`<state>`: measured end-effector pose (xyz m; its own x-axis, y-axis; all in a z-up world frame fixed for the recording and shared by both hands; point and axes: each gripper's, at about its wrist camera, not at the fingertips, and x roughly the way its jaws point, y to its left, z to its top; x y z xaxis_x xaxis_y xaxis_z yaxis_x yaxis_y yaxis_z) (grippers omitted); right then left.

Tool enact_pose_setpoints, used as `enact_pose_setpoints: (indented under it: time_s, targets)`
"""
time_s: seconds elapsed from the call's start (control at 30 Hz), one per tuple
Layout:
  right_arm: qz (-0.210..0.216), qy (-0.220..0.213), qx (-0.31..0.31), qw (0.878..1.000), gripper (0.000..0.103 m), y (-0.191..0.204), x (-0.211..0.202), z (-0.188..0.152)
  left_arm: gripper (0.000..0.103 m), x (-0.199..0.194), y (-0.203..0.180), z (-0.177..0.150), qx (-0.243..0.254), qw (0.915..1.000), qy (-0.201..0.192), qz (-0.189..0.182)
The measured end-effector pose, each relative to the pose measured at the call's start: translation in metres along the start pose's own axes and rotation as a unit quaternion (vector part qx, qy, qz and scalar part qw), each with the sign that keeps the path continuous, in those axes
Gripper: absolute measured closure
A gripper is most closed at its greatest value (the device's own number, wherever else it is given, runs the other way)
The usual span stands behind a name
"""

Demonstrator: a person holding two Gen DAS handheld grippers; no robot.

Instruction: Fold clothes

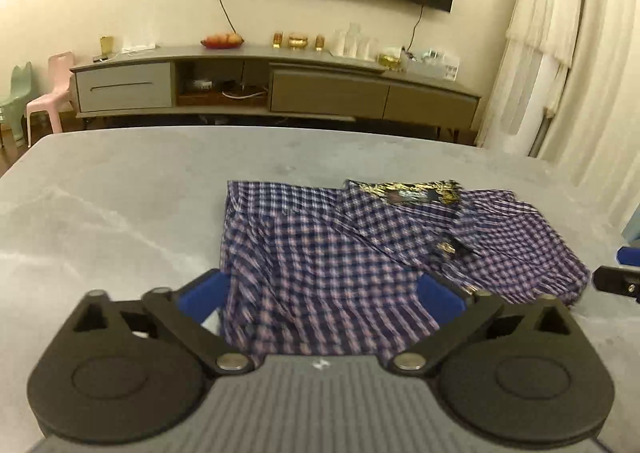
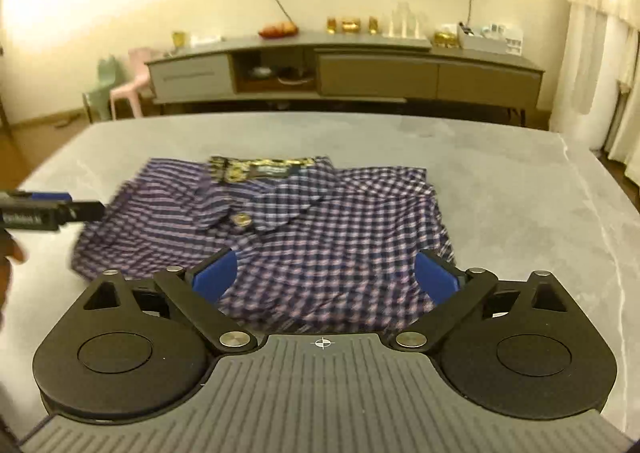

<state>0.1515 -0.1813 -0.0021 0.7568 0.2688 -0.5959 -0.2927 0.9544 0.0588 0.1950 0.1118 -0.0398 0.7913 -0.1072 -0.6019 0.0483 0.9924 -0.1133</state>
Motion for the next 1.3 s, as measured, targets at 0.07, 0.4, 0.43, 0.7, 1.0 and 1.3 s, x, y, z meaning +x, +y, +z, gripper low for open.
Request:
enact_pose_setpoints:
  time_s: [0.07, 0.4, 0.43, 0.7, 1.0, 1.3]
  targets:
    - [0.001, -0.002, 0.008, 1.0, 0.006, 0.003, -0.012, -0.011, 0.0, -0.012, -0.004, -0.014, -0.002, 0.9999, -0.012, -0.007]
    - [-0.048, 0.023, 0.058, 0.997, 0.004, -0.008, -0.004, -0.033, 0.0, -0.012, -0.02, -0.048, -0.029, 0.9975, 0.02, -0.061]
    - [-0.053, 0.028, 0.059, 0.996, 0.004, -0.008, -0.002, -0.034, 0.0, -0.011, -0.021, -0.05, -0.029, 0.9975, 0.023, -0.06]
    - [-0.067, 0.042, 0.023, 0.997, 0.004, 0.007, 0.006, -0.041, 0.0, -0.01, -0.021, -0.059, -0.037, 0.997, 0.039, -0.055]
    - [-0.076, 0.049, -0.029, 0.995, 0.004, 0.025, 0.013, -0.046, 0.0, -0.013, -0.019, -0.062, -0.044, 0.9974, 0.036, -0.044]
    - [-0.074, 0.05, -0.038, 0.995, 0.004, 0.024, 0.014, -0.045, 0.0, -0.014, -0.02, -0.065, -0.037, 0.9976, 0.044, -0.039]
